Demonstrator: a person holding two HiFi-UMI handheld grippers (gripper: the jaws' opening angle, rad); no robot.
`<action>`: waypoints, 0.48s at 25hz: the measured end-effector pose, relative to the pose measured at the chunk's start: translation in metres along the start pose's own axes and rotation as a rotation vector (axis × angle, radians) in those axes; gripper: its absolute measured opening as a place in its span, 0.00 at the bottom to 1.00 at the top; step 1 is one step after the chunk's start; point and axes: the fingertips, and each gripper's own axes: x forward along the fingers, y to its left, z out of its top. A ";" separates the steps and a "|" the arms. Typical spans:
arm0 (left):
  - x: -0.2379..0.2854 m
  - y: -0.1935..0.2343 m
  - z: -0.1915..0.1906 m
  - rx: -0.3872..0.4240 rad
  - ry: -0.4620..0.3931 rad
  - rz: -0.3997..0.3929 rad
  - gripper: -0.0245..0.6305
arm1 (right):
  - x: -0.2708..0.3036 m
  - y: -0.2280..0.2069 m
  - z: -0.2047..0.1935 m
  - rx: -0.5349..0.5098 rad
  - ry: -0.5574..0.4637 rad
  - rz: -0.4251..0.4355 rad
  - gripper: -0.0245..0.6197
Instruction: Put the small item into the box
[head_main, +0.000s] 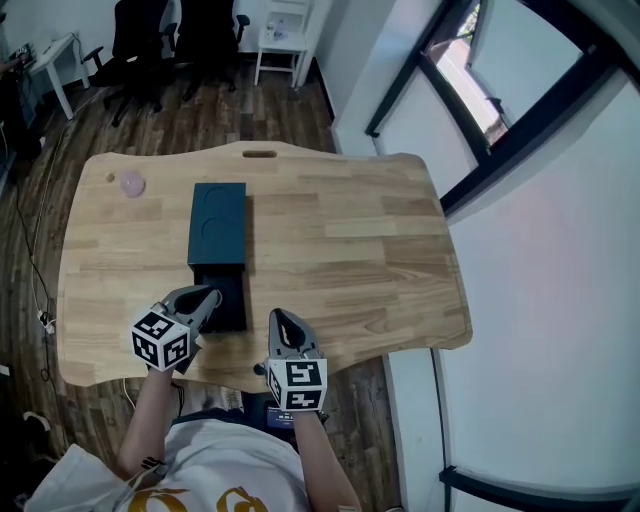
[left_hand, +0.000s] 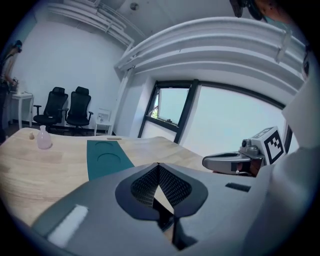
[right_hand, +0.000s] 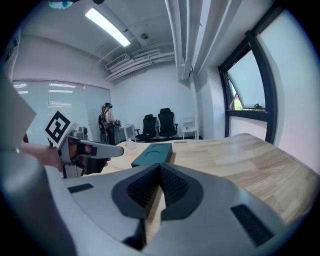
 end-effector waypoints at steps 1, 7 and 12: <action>-0.004 -0.003 0.005 0.002 -0.021 -0.002 0.04 | -0.002 0.002 0.004 -0.004 -0.013 0.001 0.05; -0.025 -0.011 0.041 0.015 -0.158 0.003 0.04 | -0.011 0.016 0.028 -0.023 -0.084 0.015 0.05; -0.030 -0.025 0.048 0.082 -0.173 -0.010 0.04 | -0.020 0.021 0.035 -0.023 -0.115 0.002 0.04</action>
